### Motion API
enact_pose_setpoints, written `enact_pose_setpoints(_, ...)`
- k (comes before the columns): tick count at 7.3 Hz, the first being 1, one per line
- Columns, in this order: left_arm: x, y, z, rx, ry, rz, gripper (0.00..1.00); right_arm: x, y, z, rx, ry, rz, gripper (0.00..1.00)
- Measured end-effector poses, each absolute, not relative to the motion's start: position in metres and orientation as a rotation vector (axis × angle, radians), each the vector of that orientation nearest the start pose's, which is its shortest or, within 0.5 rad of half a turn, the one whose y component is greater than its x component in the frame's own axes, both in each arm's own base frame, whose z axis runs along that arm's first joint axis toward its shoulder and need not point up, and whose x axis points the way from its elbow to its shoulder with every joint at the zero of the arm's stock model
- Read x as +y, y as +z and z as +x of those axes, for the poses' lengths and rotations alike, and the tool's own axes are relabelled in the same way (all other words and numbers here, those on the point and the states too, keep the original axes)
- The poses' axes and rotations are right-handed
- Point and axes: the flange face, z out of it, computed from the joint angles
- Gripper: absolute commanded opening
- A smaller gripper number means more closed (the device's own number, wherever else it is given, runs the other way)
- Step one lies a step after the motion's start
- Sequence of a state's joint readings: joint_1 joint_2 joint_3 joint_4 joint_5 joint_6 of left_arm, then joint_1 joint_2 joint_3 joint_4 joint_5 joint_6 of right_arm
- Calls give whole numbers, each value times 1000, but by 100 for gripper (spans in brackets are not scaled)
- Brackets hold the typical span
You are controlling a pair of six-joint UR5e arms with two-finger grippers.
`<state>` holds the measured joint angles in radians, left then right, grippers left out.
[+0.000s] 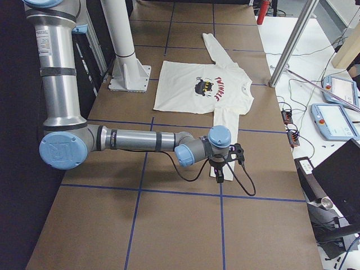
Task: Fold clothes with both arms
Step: 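Move the right gripper to the cuff of the sleeve nearest it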
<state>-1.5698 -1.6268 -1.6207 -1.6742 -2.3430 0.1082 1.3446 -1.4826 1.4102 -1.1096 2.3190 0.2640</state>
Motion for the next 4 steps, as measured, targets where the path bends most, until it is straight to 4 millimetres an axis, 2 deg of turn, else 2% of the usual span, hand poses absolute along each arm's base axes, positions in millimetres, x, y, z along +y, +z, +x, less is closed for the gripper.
enact_pose_setpoints(2, -526, 598, -62, 760, 182, 246, 100, -584, 655, -90, -804, -130, 157, 100)
enact_pose_setpoints(4, -527, 596, -62, 762, 183, 251, 100, -605, 669, -113, -796, -140, 112, 100)
